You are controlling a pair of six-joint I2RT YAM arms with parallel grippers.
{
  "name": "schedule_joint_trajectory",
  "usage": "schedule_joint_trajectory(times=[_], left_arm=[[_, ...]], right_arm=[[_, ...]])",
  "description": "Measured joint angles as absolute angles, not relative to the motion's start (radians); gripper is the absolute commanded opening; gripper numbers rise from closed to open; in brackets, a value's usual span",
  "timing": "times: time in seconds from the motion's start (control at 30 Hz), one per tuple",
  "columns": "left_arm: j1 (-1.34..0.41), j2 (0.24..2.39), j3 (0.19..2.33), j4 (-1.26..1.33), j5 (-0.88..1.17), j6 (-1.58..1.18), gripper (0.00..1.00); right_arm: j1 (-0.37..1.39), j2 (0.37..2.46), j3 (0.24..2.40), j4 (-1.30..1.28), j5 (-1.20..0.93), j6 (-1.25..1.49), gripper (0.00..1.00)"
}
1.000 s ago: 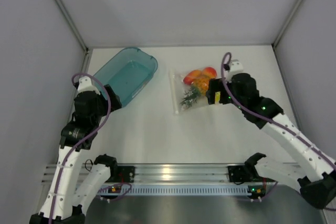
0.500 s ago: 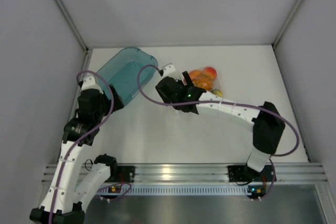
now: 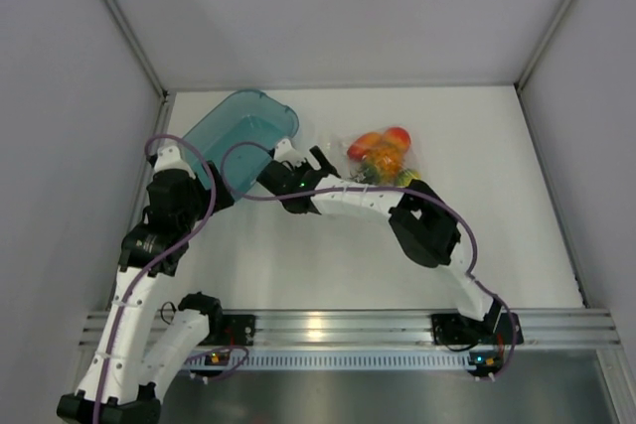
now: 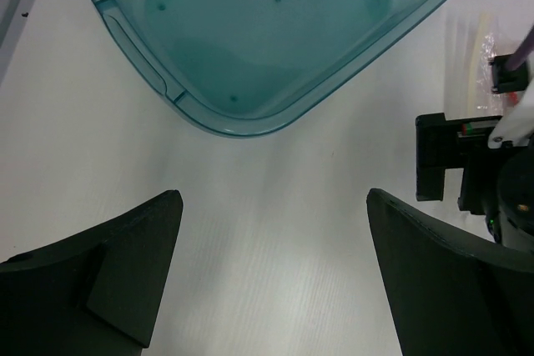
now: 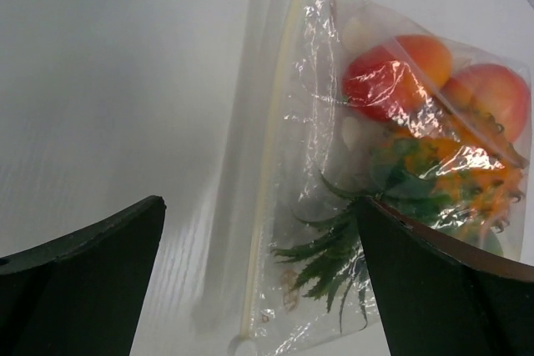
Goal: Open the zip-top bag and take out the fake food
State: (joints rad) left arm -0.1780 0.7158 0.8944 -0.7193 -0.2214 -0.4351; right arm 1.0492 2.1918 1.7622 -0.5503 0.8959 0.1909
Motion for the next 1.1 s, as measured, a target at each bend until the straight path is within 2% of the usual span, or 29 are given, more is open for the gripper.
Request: schedule_joint_trajectory(times=[0.27, 0.47, 0.53, 0.57, 0.73, 0.77, 0.87, 1.03, 1.1], left_arm=[[-0.177, 0.716, 0.894, -0.719, -0.224, -0.435, 0.98], [-0.177, 0.715, 0.894, -0.719, -0.224, -0.435, 0.98], [-0.177, 0.715, 0.894, -0.719, -0.224, -0.435, 0.98], [-0.177, 0.715, 0.894, -0.719, -0.224, -0.435, 0.98], [-0.177, 0.713, 0.894, -0.719, -0.221, -0.435, 0.98], [-0.177, 0.713, 0.894, -0.719, -0.220, -0.435, 0.98], [-0.177, 0.713, 0.894, -0.719, -0.217, -0.435, 0.98], [-0.177, 0.709, 0.894, -0.719, -0.213, -0.435, 0.98], [-0.177, 0.709, 0.894, -0.719, -0.209, -0.435, 0.98]], right_arm=[[1.000, 2.302, 1.785, -0.563, 0.949, 0.163, 0.98], [0.956, 2.333, 1.790, -0.557, 1.003, 0.131, 0.84], [0.949, 2.337, 1.789, -0.549, 1.008, 0.119, 0.65], [0.946, 2.338, 1.789, -0.543, 1.011, 0.113, 0.59], [0.945, 2.341, 1.773, -0.500, 1.026, 0.100, 0.33], [0.945, 2.341, 1.765, -0.491, 1.027, 0.099, 0.31], [0.945, 2.340, 1.734, -0.478, 1.028, 0.093, 0.05], [0.945, 2.305, 1.687, -0.468, 1.016, 0.101, 0.05], [0.945, 2.270, 1.668, -0.467, 1.003, 0.109, 0.01]])
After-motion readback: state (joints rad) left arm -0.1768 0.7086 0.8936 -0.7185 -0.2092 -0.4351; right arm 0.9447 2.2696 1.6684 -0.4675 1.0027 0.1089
